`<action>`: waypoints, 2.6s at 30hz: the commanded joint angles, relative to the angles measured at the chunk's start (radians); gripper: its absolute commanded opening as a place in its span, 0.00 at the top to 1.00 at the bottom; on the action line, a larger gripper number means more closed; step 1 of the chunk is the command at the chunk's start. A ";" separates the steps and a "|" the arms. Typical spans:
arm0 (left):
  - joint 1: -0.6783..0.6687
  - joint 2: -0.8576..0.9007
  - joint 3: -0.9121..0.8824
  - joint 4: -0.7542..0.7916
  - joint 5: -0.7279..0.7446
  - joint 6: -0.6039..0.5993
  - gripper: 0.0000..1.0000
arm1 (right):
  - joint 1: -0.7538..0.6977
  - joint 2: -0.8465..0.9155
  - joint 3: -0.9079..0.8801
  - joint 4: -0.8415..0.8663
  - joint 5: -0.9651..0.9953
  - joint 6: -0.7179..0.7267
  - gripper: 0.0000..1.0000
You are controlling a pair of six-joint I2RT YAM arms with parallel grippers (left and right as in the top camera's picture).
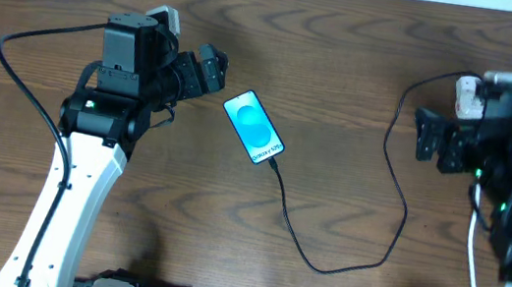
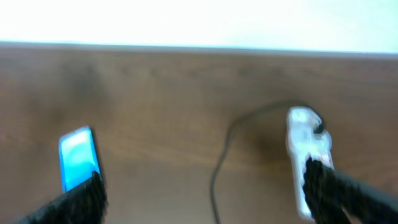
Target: Plug charger to phone and switch on socket
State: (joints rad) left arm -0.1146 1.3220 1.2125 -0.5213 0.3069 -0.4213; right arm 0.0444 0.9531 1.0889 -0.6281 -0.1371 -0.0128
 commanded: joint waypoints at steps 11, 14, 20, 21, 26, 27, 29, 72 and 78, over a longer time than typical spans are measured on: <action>0.003 -0.009 0.016 -0.002 -0.013 0.010 0.00 | 0.010 -0.525 -0.744 0.563 0.056 -0.003 0.01; 0.003 -0.009 0.016 -0.002 -0.013 0.010 0.00 | 0.010 -0.610 -0.845 0.616 0.056 -0.003 0.01; 0.003 -0.009 0.016 -0.002 -0.013 0.010 0.00 | 0.010 -0.757 -0.993 0.669 0.056 -0.003 0.01; 0.003 -0.009 0.016 -0.002 -0.013 0.010 0.00 | 0.010 -0.777 -1.010 0.670 0.056 -0.003 0.01; 0.003 -0.009 0.016 -0.002 -0.013 0.010 0.00 | 0.010 -0.857 -1.075 0.670 0.056 -0.002 0.01; 0.003 -0.009 0.016 -0.002 -0.013 0.010 0.00 | 0.010 -0.871 -1.085 0.668 0.056 -0.002 0.01; 0.003 -0.009 0.016 -0.002 -0.013 0.010 0.00 | 0.010 -0.895 -1.083 0.626 0.056 -0.003 0.01; 0.005 -0.009 0.016 -0.032 -0.047 0.010 0.00 | 0.022 -0.948 -1.083 0.559 0.056 -0.003 0.01; 0.005 -0.023 0.002 -0.042 -0.127 0.011 0.00 | 0.022 -0.948 -1.083 0.559 0.056 -0.003 0.01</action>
State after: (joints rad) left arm -0.1139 1.3216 1.2125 -0.5621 0.2398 -0.4210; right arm 0.0605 0.0143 0.0082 -0.0650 -0.0887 -0.0120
